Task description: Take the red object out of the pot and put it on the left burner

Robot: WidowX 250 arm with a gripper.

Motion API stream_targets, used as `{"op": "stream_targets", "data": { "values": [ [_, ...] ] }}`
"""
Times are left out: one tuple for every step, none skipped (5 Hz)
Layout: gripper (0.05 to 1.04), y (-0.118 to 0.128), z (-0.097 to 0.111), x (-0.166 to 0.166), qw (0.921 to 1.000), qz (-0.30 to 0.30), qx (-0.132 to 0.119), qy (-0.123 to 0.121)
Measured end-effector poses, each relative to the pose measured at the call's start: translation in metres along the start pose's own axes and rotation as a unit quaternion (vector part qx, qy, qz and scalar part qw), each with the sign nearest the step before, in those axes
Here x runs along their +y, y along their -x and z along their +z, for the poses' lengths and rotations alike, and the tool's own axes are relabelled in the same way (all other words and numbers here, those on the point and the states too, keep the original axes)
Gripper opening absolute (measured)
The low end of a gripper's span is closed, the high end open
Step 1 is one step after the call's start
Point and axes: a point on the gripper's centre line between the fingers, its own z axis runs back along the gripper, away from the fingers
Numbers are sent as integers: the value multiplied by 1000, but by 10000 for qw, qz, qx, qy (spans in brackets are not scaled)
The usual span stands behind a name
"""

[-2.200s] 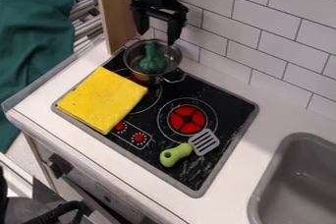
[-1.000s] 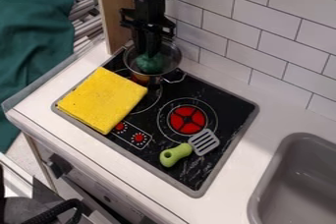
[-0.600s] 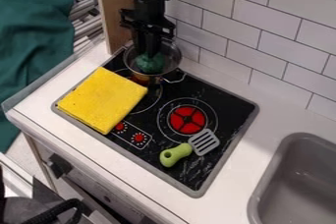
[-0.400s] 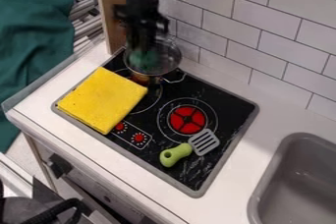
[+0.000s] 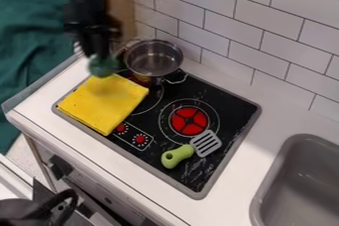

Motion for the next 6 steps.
{"op": "stream_targets", "data": {
  "values": [
    [243, 18, -3, 19, 9999, -7, 164, -21],
    [243, 17, -9, 16, 9990, -397, 220, -15],
    [243, 6, -7, -3, 9965, -801, 193, -116],
    [243, -2, 6, -17, 9944, -1014, 47, -299],
    [243, 8, 4, -18, 9939, -1027, 153, -377],
    [243, 9, 2, -22, 9935, -1044, 190, -406]
  ]
}}
